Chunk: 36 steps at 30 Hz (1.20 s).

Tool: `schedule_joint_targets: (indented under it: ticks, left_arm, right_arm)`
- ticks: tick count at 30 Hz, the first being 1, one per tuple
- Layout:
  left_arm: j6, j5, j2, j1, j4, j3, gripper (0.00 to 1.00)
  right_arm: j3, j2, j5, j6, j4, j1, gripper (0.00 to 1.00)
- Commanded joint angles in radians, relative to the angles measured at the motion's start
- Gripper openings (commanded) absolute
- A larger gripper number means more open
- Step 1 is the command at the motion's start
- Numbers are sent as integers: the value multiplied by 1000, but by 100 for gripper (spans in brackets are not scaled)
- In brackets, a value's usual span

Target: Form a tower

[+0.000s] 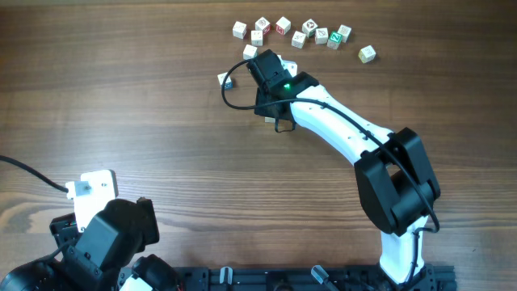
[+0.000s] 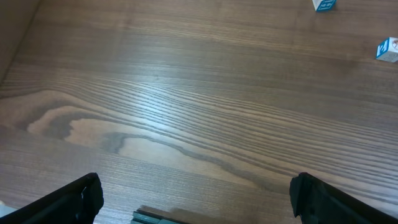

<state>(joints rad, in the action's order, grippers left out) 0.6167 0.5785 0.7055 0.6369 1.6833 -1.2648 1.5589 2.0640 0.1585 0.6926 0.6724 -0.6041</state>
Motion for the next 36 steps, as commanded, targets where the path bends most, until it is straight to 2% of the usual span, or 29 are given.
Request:
schedule_joint_targets:
  ticks: [1, 16, 20, 36]
  left_arm:
    - [20, 10, -3, 0, -1, 3, 100]
    - [20, 10, -3, 0, -1, 3, 100]
    - [20, 10, -3, 0, -1, 3, 100]
    - [20, 10, -3, 0, -1, 3, 100]
  right_arm:
    - [-3, 34, 28, 18, 2, -2, 24]
    - [-3, 40, 27, 12, 0, -8, 25]
    - [-3, 40, 12, -38, -5, -8, 25]
    - [-3, 66, -18, -90, -24, -8, 25]
